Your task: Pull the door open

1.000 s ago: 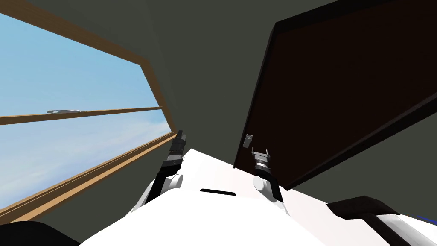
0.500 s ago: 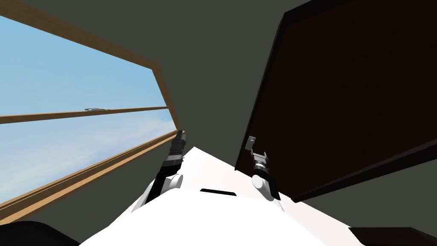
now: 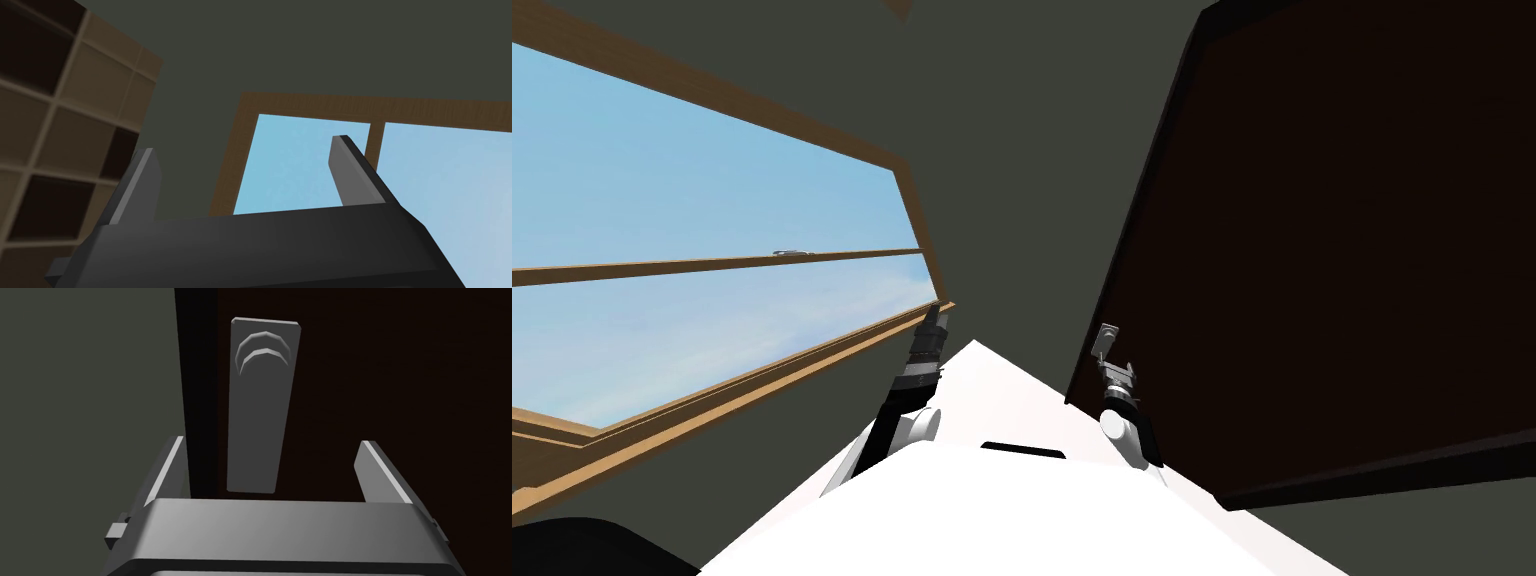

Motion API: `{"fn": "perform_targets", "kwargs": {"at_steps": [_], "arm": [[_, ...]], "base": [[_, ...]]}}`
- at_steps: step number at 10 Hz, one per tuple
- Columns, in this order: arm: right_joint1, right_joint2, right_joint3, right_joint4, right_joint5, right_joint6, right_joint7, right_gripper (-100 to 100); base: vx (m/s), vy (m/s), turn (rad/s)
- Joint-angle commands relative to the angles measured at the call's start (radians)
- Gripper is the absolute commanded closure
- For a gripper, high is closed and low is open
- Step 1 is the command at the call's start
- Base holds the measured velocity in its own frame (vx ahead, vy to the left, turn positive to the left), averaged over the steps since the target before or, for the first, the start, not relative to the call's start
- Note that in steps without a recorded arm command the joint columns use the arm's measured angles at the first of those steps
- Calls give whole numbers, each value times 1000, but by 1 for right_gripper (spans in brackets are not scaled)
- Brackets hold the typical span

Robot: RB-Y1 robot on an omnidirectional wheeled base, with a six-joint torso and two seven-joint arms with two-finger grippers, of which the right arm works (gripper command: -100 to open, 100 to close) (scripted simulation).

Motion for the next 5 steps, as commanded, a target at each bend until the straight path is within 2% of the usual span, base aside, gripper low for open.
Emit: {"fn": "perform_targets", "kwargs": {"at_steps": [1, 2, 5], "arm": [[0, 0, 0, 0, 0, 0, 0, -100], [2, -28, -9, 19, -9, -7, -30, -100], [7, -89, -30, 55, -23, -23, -87, -100]], "base": [[4, -44, 43], [85, -24, 92], [192, -21, 109]]}}
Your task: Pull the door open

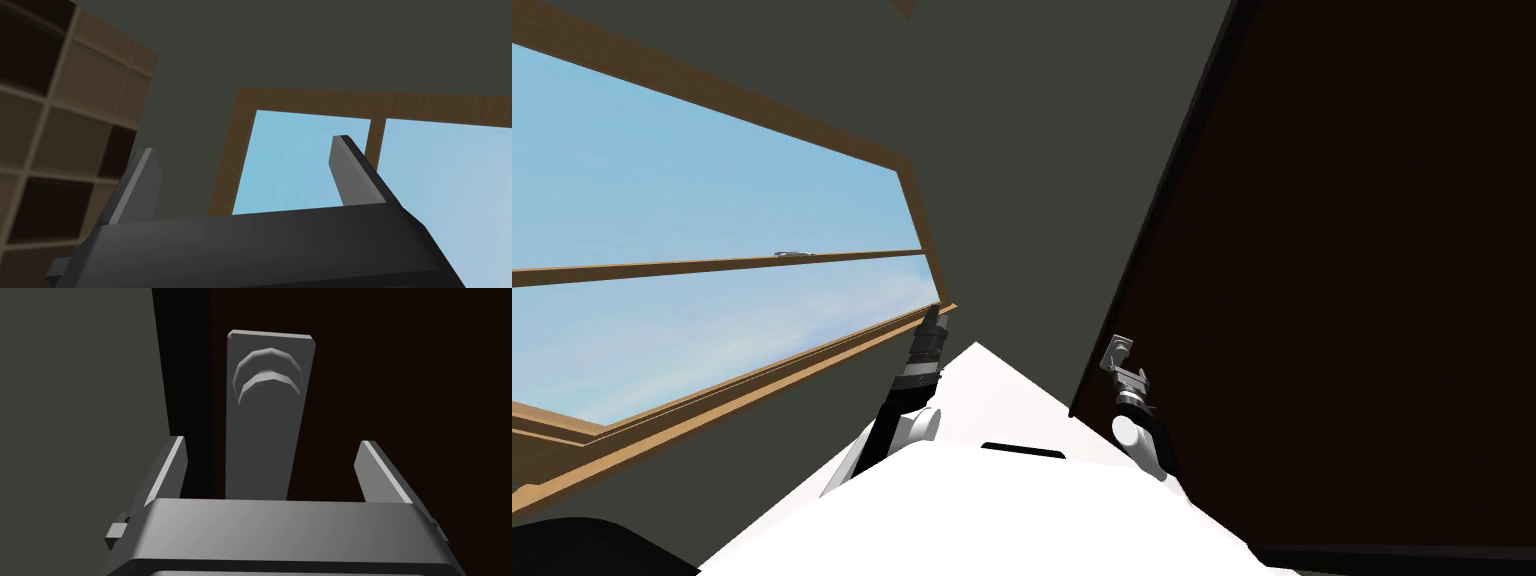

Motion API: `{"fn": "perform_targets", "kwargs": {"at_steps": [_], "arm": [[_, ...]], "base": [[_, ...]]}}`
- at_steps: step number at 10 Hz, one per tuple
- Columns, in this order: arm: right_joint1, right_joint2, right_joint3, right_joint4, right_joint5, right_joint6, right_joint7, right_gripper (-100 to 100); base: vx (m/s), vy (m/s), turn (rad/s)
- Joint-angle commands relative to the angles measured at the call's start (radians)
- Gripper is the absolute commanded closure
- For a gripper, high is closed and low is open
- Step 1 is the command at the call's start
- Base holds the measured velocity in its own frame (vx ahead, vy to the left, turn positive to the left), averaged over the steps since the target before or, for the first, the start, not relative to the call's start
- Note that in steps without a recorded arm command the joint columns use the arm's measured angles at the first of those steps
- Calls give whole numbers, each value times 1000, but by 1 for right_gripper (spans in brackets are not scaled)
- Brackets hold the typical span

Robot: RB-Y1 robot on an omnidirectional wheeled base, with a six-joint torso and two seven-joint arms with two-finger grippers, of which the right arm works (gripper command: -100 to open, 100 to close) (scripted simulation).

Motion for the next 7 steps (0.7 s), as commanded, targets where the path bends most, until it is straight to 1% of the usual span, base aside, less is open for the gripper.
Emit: {"fn": "perform_targets", "kwargs": {"at_steps": [1, 3, 4, 5, 6, 7], "arm": [[-4, -25, -5, 26, -4, -13, -28, -100], [-1, -65, -19, 50, -14, -24, -65, -100], [0, -80, -24, 60, -18, -28, -80, -100], [-1, -76, -18, 59, -15, -27, -73, -100], [-1, -76, -18, 59, -15, -27, -73, 100], [-1, -76, -18, 59, -15, -27, -73, 100]], "base": [[146, -51, 66], [178, -41, 108], [144, -35, 82], [57, -17, 13], [-5, -1, -18], [-22, -1, -14]]}}
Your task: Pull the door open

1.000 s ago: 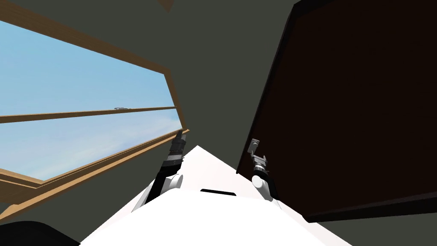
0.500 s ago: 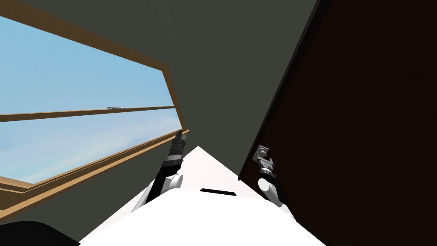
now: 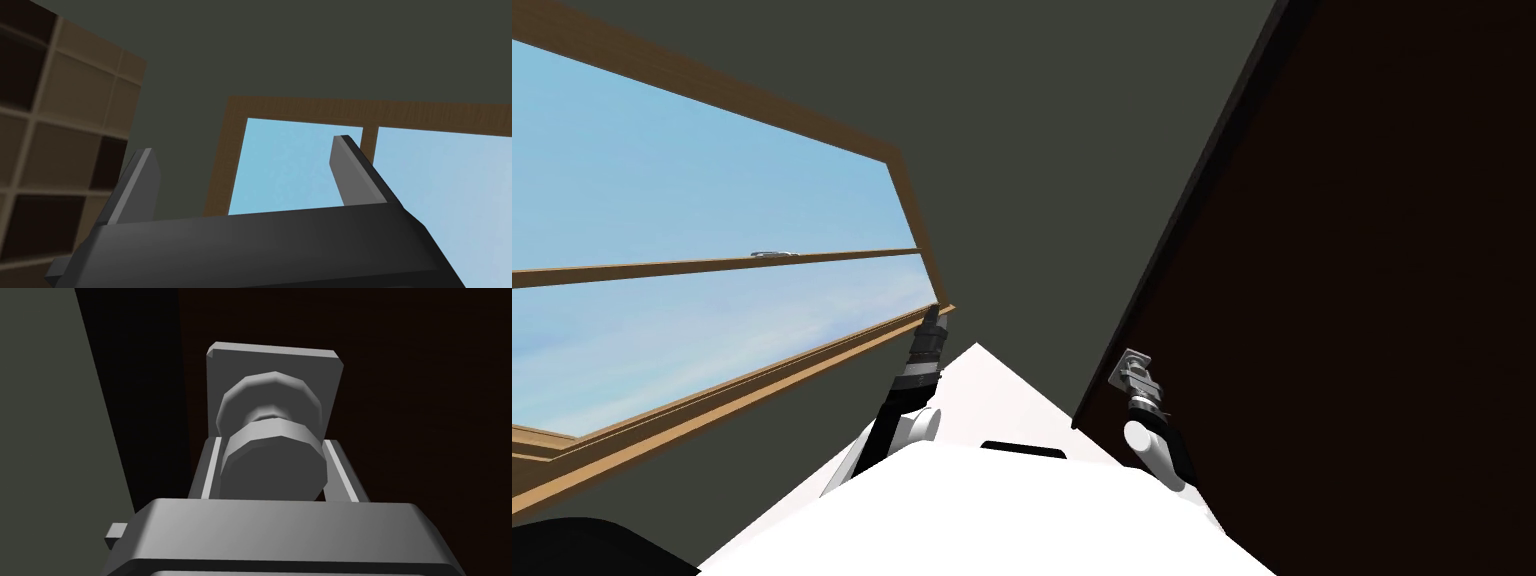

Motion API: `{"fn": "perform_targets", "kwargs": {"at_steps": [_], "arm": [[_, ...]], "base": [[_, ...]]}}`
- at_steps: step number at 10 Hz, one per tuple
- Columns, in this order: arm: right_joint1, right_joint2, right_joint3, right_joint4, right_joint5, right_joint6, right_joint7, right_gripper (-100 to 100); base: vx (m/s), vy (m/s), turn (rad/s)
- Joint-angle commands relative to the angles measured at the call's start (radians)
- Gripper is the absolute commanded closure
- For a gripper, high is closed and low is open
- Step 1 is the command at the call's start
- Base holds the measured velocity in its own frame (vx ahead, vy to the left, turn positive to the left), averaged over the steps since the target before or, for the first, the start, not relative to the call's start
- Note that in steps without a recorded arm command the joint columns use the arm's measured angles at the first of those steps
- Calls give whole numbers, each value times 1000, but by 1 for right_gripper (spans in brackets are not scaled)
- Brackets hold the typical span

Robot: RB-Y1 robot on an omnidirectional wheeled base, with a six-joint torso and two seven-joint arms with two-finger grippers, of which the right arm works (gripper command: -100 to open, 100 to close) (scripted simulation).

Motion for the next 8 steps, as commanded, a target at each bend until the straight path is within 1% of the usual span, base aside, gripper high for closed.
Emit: {"fn": "perform_targets", "kwargs": {"at_steps": [1, 4, 5, 6, 8], "arm": [[0, 2, 2, -1, 0, 1, 1, 100], [0, 2, 2, -1, 0, 1, 1, 100], [8, -12, 17, -8, -2, 9, -16, 100], [10, -15, 21, -10, -2, 10, -19, 100], [18, -30, 39, -20, -4, 16, -37, 100]], "base": [[-19, 3, 15], [-4, 1, 1], [-133, -23, 146], [-202, -19, 88], [-212, 9, 84]]}}
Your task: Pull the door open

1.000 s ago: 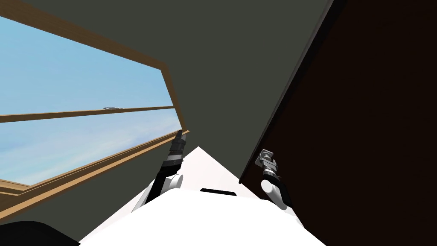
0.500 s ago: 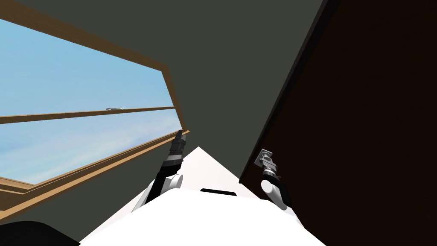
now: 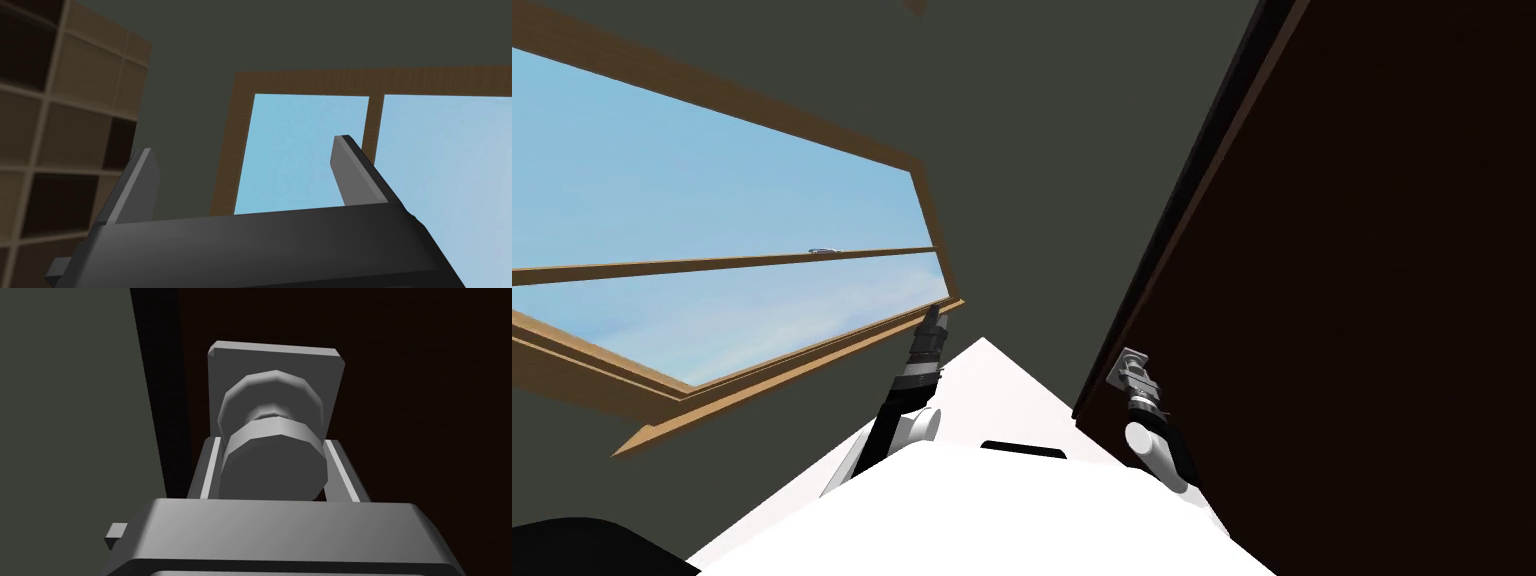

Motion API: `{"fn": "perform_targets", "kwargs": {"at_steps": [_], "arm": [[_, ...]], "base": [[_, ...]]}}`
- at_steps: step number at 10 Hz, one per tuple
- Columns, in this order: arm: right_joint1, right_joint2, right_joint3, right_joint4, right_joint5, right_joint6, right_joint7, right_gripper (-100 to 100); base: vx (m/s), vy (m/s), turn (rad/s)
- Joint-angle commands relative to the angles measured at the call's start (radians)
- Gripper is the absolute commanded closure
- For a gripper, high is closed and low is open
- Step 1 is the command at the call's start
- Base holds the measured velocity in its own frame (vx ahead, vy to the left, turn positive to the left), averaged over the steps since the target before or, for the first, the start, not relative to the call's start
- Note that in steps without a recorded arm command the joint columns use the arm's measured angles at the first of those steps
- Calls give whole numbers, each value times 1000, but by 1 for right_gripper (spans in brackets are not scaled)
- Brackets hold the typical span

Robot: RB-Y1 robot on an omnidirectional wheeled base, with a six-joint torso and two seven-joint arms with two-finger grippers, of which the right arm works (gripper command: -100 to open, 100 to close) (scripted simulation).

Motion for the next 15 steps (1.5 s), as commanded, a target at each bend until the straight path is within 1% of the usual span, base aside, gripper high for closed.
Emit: {"fn": "perform_targets", "kwargs": {"at_steps": [1, 5, 6, 7, 8, 11, 14, 15], "arm": [[10, -16, 22, -12, -3, 8, -23, 100], [29, -54, 67, -37, -8, 23, -68, 100], [27, -46, 60, -33, -7, 22, -58, 100], [38, -60, 81, -38, -5, 21, -75, 100], [42, -67, 89, -42, -4, 19, -82, 100], [61, -102, 124, -58, 0, 7, -117, 100], [76, -130, 152, -71, 3, -2, -143, 100], [75, -125, 145, -68, 2, 3, -136, 100]], "base": [[-246, -15, 133], [-272, -31, 135], [-115, -15, 49], [-156, 6, 159], [-261, -7, 137], [-252, -43, 145], [-248, -7, 118], [-102, -1, 24]]}}
